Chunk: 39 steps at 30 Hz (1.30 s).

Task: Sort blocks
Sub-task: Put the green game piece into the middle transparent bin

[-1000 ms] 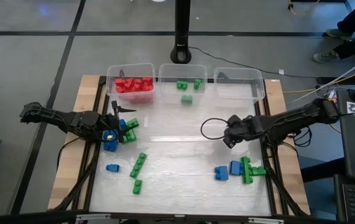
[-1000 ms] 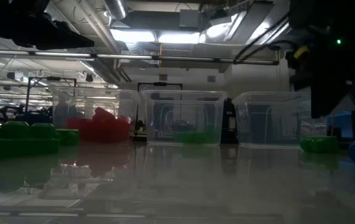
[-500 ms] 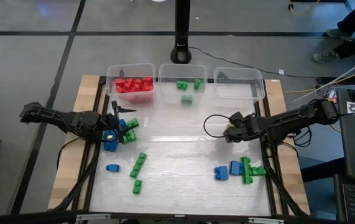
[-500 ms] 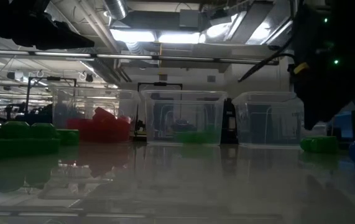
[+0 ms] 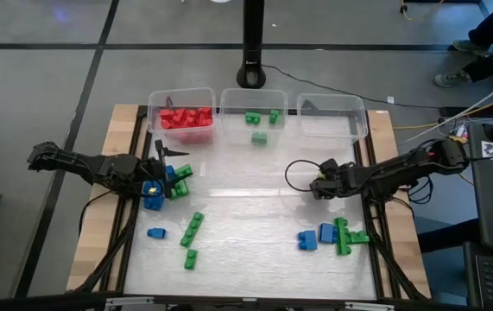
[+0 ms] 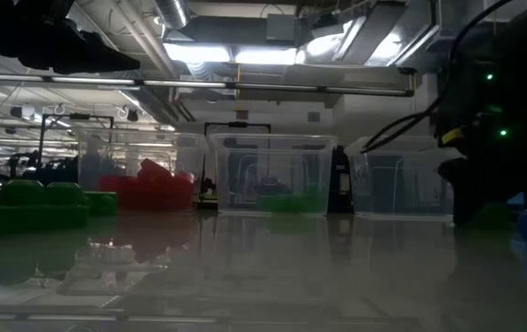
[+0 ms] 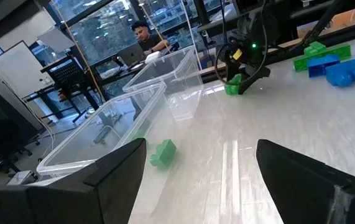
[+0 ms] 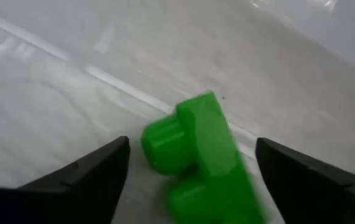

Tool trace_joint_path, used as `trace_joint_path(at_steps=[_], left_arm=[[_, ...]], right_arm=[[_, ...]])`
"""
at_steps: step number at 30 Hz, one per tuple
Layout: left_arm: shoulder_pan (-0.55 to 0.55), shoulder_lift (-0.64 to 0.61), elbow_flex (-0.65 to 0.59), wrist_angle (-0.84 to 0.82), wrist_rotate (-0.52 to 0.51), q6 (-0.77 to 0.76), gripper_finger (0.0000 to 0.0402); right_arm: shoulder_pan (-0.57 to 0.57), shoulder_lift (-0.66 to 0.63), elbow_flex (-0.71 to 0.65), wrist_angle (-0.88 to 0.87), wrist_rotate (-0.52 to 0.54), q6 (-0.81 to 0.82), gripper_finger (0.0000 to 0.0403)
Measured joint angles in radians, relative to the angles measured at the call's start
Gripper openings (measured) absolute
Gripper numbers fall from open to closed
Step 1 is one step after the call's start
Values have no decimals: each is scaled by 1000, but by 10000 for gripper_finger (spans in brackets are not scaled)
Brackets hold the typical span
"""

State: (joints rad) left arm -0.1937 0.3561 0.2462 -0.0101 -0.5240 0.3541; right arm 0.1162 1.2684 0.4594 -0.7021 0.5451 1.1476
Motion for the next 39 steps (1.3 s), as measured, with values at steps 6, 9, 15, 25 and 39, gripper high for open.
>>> trace_joint_path(at_steps=[6,9,15,25,39], left_arm=[[0,2,0,4,0,-5,296],[0,2,0,4,0,-7,296],[0,2,0,4,0,-4,296],[0,2,0,4,0,-6,296],[0,2,0,8,0,7,296]], right_arm=[[2,6,-8,14,-5,-8,240],[2,6,-8,14,-4,-30,182],[1,6,-8,54,9,-123,169],[1,7,30,437,58,-493,172],[-61,7,339,745,159,-1242,173]])
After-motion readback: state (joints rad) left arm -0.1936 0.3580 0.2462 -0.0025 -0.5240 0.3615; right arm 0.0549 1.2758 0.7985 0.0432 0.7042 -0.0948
